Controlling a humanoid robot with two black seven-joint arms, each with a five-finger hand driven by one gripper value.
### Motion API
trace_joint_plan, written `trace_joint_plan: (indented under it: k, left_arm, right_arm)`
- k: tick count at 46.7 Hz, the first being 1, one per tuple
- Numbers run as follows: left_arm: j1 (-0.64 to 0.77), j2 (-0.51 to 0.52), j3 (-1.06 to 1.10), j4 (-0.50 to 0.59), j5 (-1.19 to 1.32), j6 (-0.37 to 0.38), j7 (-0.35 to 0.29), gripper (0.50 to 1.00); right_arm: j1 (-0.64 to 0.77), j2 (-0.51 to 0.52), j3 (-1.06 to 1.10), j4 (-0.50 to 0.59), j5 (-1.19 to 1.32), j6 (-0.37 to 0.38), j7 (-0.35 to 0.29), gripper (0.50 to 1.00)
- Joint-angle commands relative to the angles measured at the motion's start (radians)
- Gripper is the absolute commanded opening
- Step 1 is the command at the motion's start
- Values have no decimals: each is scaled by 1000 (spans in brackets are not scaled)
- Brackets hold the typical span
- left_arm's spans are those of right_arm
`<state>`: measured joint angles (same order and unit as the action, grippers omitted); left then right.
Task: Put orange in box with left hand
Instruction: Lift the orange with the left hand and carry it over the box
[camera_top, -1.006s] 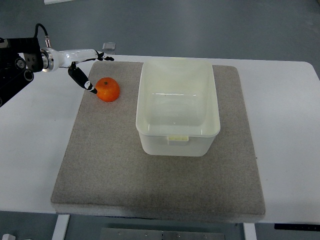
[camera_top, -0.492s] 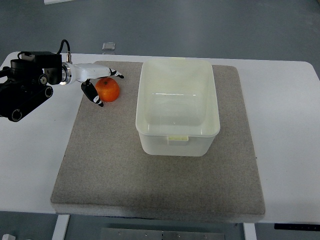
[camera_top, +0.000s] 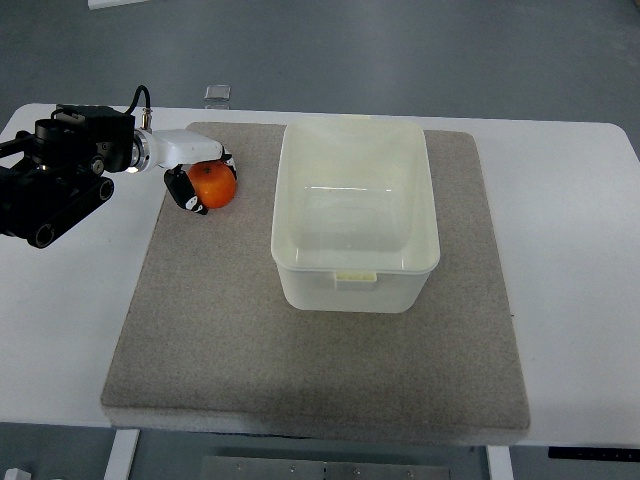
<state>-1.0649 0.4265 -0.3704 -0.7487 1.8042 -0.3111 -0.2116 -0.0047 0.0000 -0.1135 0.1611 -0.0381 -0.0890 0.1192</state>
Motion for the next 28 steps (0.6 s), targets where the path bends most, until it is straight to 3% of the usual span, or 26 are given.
trace_joint_plan:
  k: [1,17,28]
  left_arm:
    - [-26,5,-7,-1,-3,0,0,500]
    - [-187,143,-27,-178,-42,-23,-3,500]
    - [-231,166,-35,-322,-161,-124,-72,500]
  right_arm:
    - [0,0,0,0,0,0,-1,932]
    - [0,0,0,0,0,0,-1,932]
    - [0,0,0,0,0,0,0,932]
